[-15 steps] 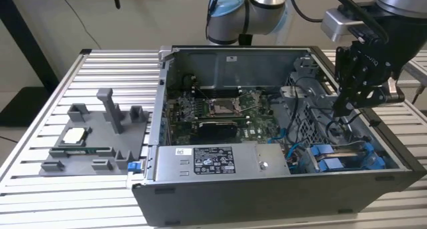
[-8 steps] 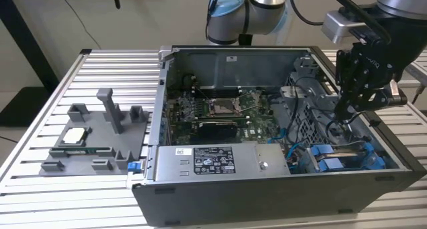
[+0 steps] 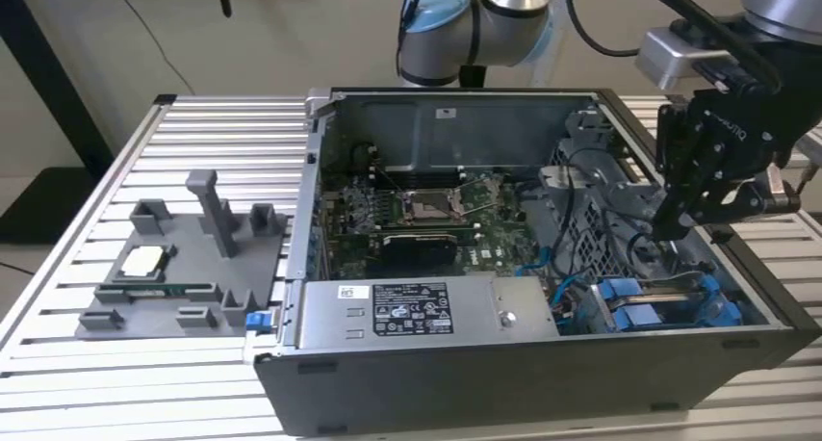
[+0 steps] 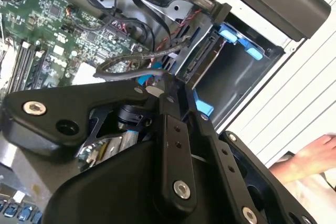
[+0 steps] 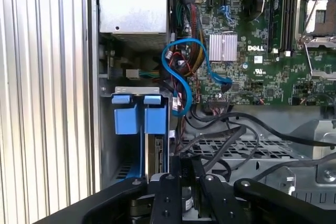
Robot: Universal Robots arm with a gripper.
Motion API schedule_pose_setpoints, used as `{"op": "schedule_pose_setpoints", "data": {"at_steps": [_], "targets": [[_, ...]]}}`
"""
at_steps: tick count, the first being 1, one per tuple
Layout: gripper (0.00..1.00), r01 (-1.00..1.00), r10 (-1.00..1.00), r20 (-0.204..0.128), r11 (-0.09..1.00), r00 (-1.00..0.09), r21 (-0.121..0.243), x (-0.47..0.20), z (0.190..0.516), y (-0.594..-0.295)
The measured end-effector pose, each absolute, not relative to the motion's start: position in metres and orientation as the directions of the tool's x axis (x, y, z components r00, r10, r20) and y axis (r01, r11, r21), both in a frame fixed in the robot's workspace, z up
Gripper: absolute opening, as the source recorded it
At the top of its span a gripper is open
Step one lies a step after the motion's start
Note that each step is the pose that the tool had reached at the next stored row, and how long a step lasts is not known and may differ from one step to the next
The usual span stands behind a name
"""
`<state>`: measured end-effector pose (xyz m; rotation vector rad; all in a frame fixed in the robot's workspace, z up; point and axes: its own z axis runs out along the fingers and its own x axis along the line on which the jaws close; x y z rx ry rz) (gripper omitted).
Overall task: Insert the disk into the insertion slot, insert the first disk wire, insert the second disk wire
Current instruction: 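Insert the first disk wire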
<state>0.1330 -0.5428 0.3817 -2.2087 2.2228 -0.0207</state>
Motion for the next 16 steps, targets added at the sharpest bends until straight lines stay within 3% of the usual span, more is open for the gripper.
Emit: {"op": "schedule_pose_setpoints", "data": {"at_steps": [8, 16], "targets": [[0.19, -1.0, -1.0, 0.014, 0.006, -0.006, -0.003, 0.141, 0.377, -0.549], [0.19, -0.999, -1.0, 0.015, 0.006, -0.006, 0.043, 0.155, 0.372, -0.554]]}}
